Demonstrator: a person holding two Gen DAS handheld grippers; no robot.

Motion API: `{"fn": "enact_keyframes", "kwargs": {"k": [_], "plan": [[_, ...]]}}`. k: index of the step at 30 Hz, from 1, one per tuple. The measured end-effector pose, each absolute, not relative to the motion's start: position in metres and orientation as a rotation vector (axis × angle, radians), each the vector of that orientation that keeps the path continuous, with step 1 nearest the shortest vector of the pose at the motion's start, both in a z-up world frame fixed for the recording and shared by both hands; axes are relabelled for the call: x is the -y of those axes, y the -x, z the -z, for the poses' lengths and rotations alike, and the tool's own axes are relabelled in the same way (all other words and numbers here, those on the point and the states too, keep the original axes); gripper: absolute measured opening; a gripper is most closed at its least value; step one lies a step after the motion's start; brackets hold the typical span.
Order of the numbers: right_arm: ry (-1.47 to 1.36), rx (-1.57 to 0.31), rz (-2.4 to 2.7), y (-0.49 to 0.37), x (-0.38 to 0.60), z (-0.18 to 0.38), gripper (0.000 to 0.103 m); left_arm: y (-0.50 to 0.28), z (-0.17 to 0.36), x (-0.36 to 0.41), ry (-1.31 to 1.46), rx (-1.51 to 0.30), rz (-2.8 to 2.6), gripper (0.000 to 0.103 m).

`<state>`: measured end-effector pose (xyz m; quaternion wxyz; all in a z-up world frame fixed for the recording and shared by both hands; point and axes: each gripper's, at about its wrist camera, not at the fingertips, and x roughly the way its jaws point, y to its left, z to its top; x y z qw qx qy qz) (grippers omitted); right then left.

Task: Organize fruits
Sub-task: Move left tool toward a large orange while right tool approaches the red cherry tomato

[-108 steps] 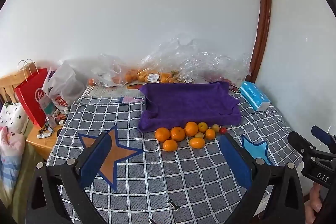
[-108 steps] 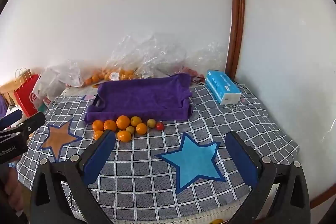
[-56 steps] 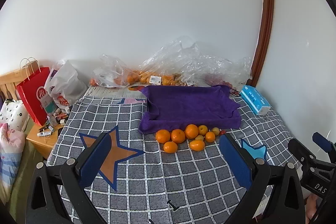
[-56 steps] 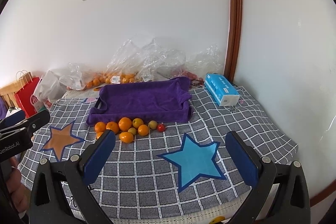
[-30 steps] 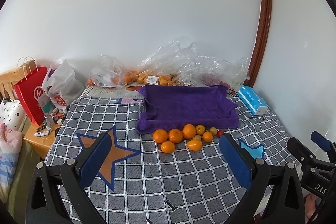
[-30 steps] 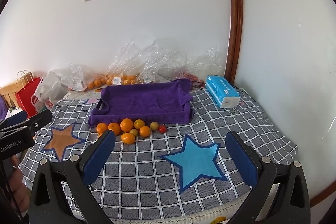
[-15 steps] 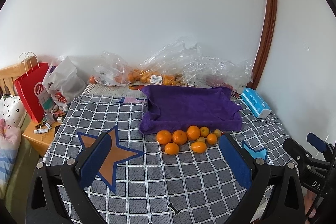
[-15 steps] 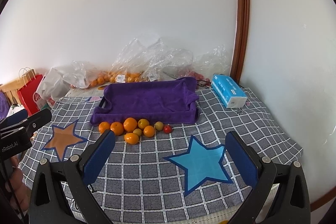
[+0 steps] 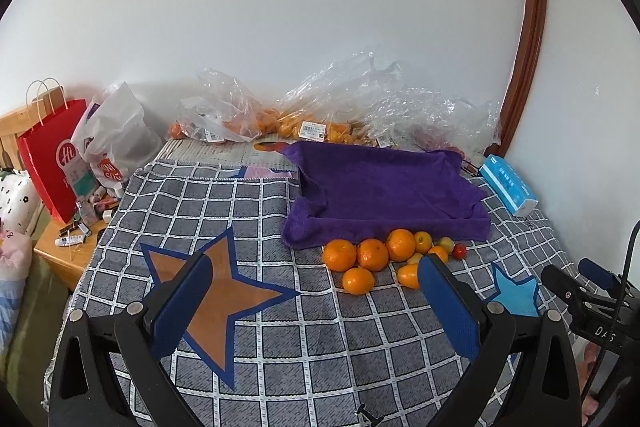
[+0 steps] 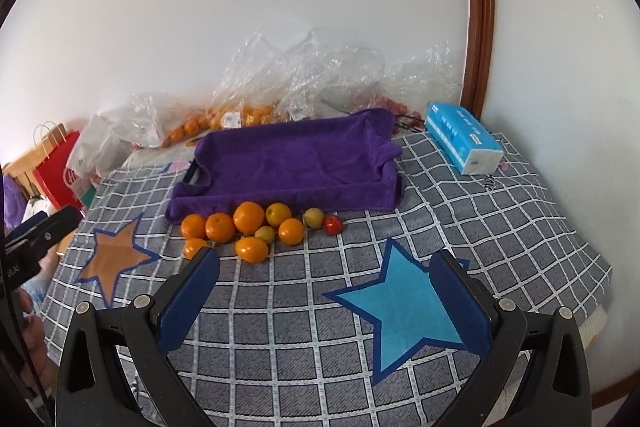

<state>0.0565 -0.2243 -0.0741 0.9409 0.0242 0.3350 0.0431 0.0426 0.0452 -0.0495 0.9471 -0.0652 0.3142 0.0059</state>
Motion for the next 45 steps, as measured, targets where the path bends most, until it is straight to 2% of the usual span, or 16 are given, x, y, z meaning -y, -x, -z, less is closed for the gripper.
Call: {"fn": "enact_keyframes", "kwargs": {"k": [10, 13, 16, 20, 24, 29, 39, 45], "plan": [[-0.076, -0.791, -0.150, -0.100, 0.231, 0.131, 0.101, -0.077, 0.098, -0.059, 0.123, -0.743, -0.020, 0.103], [-0.057, -0.818, -0.125, -0.112, 0.232, 0.146, 0.087, -0.086, 0.112, -0.060, 0.135, -0.773, 0.000, 0.103], [-0.074, -0.818, -0.133, -0.125, 0.237, 0.156, 0.084, -0.094, 0.124, -0.060, 0.135, -0.784, 0.006, 0.101], [-0.078, -0.825, -0.131, -0.143, 0.240, 0.164, 0.061, -0.105, 0.138, -0.060, 0.151, -0.818, 0.011, 0.100], [-0.059, -0.847, -0.152, -0.164, 0.235, 0.174, 0.054, -0.113, 0.149, -0.062, 0.170, -0.844, 0.011, 0.092], [-0.032, -0.880, -0.198, -0.187, 0.227, 0.184, 0.040, -0.120, 0.155, -0.064, 0.200, -0.858, 0.042, 0.080], [-0.004, -0.881, -0.215, -0.207, 0.218, 0.190, 0.037, -0.128, 0.156, -0.045, 0.183, -0.858, 0.127, 0.071], [0.018, -0.868, -0.229, -0.208, 0.217, 0.191, 0.024, -0.130, 0.158, -0.031, 0.157, -0.861, 0.163, 0.062]]}}
